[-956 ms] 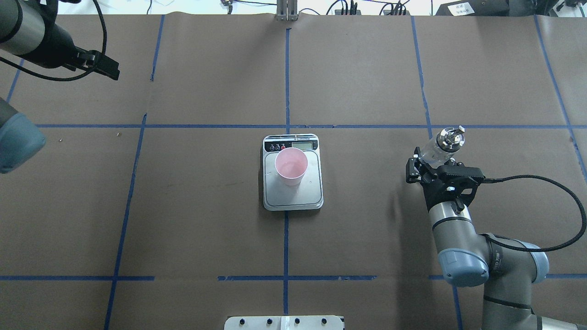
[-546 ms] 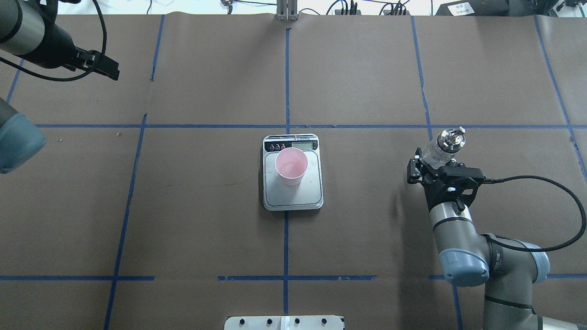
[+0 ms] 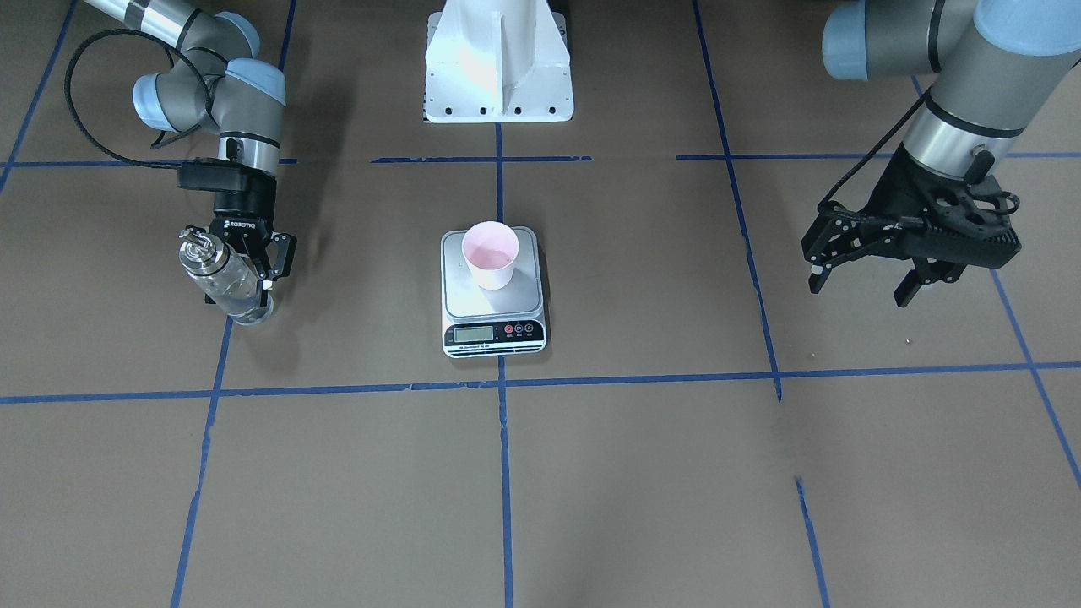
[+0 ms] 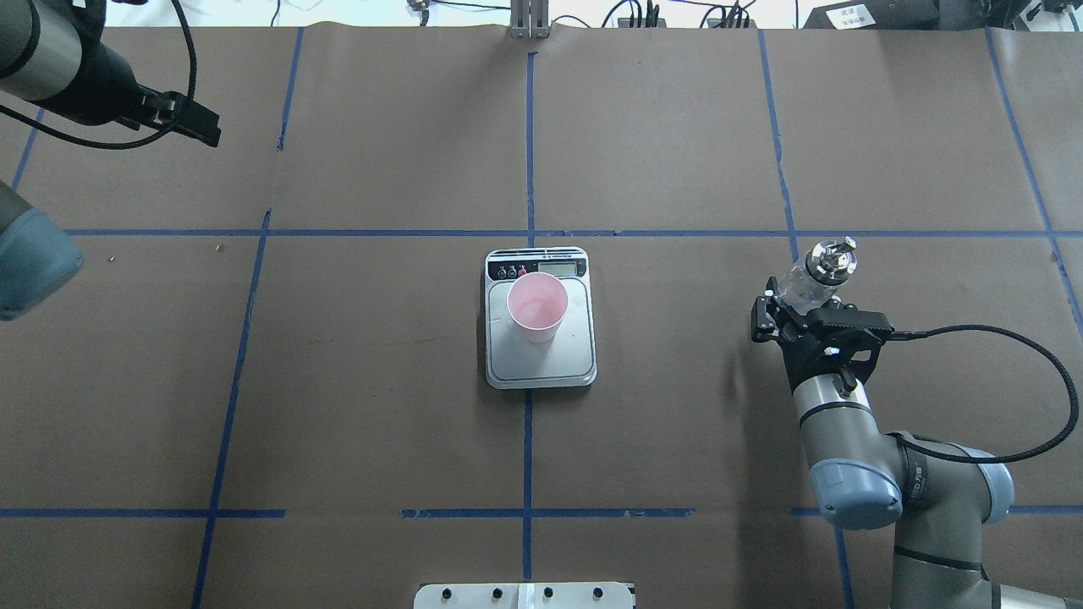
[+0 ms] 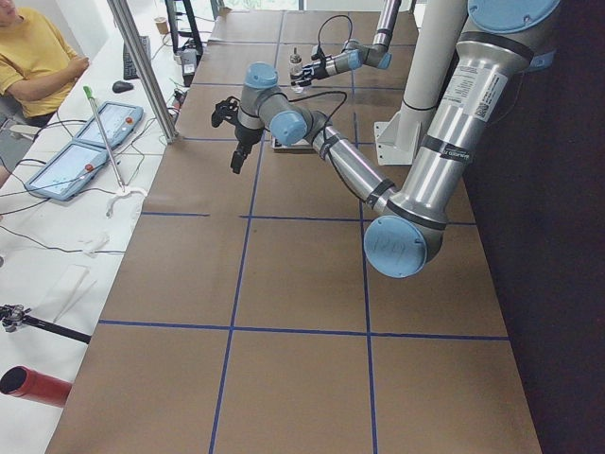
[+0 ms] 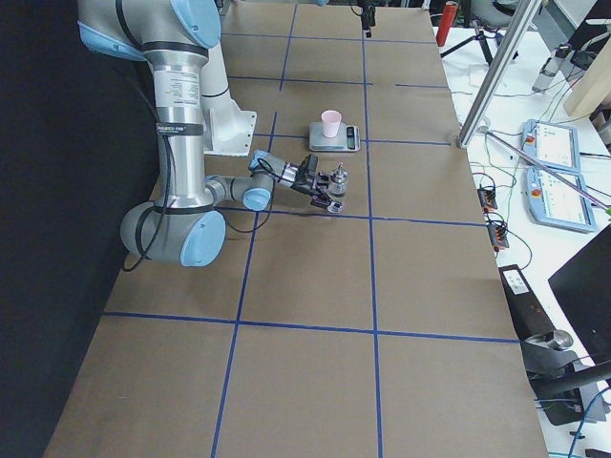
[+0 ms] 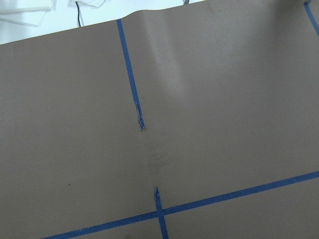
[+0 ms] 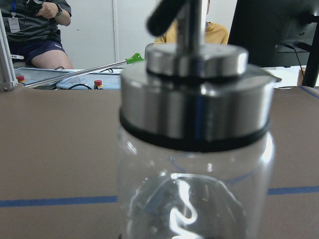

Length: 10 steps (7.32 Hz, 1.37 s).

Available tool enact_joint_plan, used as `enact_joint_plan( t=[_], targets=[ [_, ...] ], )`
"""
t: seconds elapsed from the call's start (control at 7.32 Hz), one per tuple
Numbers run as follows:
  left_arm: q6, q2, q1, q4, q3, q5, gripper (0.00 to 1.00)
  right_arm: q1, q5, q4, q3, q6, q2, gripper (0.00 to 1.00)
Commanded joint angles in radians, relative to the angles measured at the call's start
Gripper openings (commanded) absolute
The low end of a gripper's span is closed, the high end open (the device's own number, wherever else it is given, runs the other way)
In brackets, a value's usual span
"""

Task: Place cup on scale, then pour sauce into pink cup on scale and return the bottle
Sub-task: 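Lower the dispenser to its original spot with the right gripper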

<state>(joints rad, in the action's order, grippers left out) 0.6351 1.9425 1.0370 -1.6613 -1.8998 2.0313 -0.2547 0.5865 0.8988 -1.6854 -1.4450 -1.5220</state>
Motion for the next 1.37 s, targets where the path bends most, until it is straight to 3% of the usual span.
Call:
enact_joint_plan(
  t=[0.0, 0.41, 0.55, 0.68, 1.23],
  targets=[
    [0.002, 0.001, 0.0, 0.0, -0.002, 0.001, 0.99, 0.0, 0.001, 0.0, 0.004, 0.0, -0.001, 0.0],
    [0.002, 0.001, 0.0, 0.002, -0.002, 0.001, 0.99, 0.002, 0.013, -0.001, 0.02, 0.0, 0.0, 0.0],
    [0.002, 0.001, 0.0, 0.0, -0.001, 0.0, 0.99, 0.002, 0.021, -0.001, 0.02, -0.005, 0.003, 0.79],
    [0.002, 0.001, 0.0, 0.0, -0.001, 0.001, 0.99, 0.002, 0.021, -0.003, 0.018, -0.005, 0.002, 1.0],
    [0.002, 0.001, 0.0, 0.0, -0.001, 0.0, 0.99, 0.005, 0.013, -0.004, -0.011, -0.005, -0.013, 1.0]
  ],
)
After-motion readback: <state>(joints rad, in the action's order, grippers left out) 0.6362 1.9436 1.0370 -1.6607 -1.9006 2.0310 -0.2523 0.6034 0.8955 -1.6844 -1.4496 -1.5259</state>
